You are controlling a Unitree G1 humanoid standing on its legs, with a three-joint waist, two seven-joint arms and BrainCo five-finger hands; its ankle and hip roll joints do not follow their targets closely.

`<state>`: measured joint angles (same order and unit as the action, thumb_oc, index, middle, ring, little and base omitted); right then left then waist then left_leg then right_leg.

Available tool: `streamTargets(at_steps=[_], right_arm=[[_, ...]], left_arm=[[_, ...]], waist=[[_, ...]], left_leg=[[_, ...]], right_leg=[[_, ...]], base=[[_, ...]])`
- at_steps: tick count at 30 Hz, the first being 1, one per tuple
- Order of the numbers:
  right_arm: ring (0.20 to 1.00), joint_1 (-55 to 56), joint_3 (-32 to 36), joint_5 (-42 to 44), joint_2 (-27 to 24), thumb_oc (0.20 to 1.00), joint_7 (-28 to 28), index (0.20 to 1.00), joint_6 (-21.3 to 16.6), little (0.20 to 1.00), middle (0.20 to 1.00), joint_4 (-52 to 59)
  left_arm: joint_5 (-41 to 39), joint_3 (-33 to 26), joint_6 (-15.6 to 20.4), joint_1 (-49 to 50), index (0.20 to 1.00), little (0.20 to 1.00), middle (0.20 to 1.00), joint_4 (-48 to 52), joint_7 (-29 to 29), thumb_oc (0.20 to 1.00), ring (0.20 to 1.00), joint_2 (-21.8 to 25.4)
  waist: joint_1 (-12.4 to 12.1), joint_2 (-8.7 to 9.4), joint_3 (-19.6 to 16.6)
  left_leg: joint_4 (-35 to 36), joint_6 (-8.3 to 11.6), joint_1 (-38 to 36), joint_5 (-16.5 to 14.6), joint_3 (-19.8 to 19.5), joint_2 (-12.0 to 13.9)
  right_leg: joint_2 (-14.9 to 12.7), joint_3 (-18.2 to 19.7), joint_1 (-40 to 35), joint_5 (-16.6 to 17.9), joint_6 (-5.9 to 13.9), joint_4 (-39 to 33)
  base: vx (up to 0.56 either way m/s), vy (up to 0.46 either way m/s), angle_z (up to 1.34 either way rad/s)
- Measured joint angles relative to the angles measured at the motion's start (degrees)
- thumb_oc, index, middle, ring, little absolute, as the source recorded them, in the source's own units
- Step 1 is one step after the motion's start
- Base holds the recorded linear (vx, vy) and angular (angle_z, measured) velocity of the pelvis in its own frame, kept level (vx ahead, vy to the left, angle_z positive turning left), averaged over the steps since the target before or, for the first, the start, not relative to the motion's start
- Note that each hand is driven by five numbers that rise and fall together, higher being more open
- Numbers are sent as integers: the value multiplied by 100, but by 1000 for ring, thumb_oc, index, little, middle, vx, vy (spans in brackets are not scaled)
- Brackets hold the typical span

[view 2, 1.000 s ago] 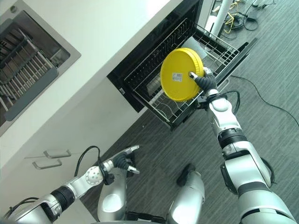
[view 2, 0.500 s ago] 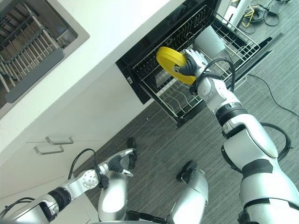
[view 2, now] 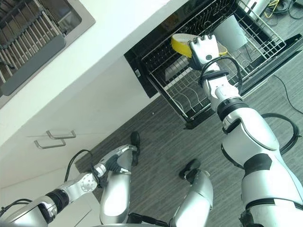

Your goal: Place the dishes in the dishwasher.

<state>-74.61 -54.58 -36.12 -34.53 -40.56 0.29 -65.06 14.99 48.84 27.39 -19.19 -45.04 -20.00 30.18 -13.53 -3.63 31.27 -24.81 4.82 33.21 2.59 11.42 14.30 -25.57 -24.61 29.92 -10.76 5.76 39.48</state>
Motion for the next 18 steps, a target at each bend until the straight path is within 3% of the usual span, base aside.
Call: streamTargets(at_steps=[5,10,18], right_arm=[[200,-44,115,-158,221,200,-664,200,562,200,200,-95],[200,-76,119,-135,278,200,-676,200,696,200,200,-293],[200,-94,350,-84,271,200,-1231,200,1171,200,200,-425]], left_arm=[[202,-153,8,25,1000,1000,1000,95,-636,1000,1000,-7],[258,-146,30,59,1000,1000,1000,219,-955,1000,1000,5],[422,-151,130,65,1000,1000,1000,694,-1485,1000,1000,101]], waist=[[-121,-18,-5],[-229,-19,-5],[-255,-20,-5]], left_leg=[[-48,-6,325,17,-17,-48],[-48,-7,499,28,-97,-55],[-105,-18,964,40,-129,-18]], right_leg=[[-73,-34,291,7,5,27],[-76,-126,368,7,5,-4],[-10,-135,780,54,-10,-38]], base=[[-37,49,4],[-20,14,5],[-5,6,0]])
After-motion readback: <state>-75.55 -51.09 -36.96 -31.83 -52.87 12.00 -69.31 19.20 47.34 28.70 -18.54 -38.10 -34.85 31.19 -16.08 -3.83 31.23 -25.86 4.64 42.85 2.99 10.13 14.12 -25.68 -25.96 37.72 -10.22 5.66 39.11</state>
